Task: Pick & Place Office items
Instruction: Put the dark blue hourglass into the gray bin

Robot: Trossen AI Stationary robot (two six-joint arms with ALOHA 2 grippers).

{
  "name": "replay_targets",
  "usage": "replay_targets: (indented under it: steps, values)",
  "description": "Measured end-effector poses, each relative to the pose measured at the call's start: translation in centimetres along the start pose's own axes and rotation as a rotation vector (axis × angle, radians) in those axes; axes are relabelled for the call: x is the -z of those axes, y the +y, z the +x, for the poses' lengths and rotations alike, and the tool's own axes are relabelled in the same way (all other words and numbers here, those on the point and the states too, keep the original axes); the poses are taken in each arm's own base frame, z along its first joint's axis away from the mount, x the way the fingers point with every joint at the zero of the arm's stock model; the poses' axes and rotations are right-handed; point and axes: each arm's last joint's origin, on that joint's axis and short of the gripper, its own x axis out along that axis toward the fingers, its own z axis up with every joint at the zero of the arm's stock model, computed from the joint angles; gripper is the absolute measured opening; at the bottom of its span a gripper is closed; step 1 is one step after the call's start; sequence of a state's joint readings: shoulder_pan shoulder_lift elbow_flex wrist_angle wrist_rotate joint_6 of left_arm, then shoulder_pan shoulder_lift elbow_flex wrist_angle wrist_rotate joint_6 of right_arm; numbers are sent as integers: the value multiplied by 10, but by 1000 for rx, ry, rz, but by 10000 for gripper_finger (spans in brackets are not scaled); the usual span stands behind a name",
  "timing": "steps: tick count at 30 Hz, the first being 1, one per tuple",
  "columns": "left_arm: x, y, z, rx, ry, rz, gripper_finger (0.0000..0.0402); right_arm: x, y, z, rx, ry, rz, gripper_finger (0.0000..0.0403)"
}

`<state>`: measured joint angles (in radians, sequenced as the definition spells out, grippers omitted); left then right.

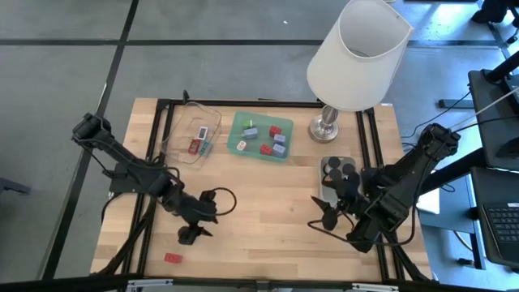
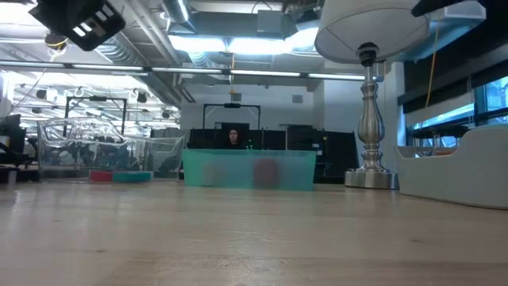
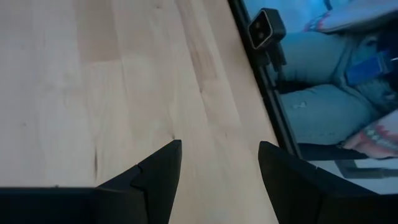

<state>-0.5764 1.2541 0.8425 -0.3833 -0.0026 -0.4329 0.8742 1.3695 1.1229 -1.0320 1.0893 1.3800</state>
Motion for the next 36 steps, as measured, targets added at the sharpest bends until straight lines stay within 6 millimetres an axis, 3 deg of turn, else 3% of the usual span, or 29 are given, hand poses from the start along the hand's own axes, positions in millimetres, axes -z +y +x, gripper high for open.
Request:
replay_targets:
  steps: [6, 10, 15, 18, 25, 36]
  values:
    - [10, -19, -1, 107, 55, 32, 210, 7, 2, -2, -26, 155, 143, 296]
    - [23, -37, -3, 166, 119, 66, 210, 9, 3, -3, -33, 173, 92, 296]
    - [40, -50, -6, 95, 158, 88, 210, 12, 4, -3, -57, 275, 8, 296]
    - [44, -56, -7, 53, 129, 119, 210, 13, 7, -4, -76, 340, 95, 296]
    - [46, -59, -9, -10, 80, 144, 210, 13, 12, -3, -88, 401, 292, 296]
    - [40, -54, -8, -107, -5, 192, 210, 16, 15, -5, -126, 557, 269, 296]
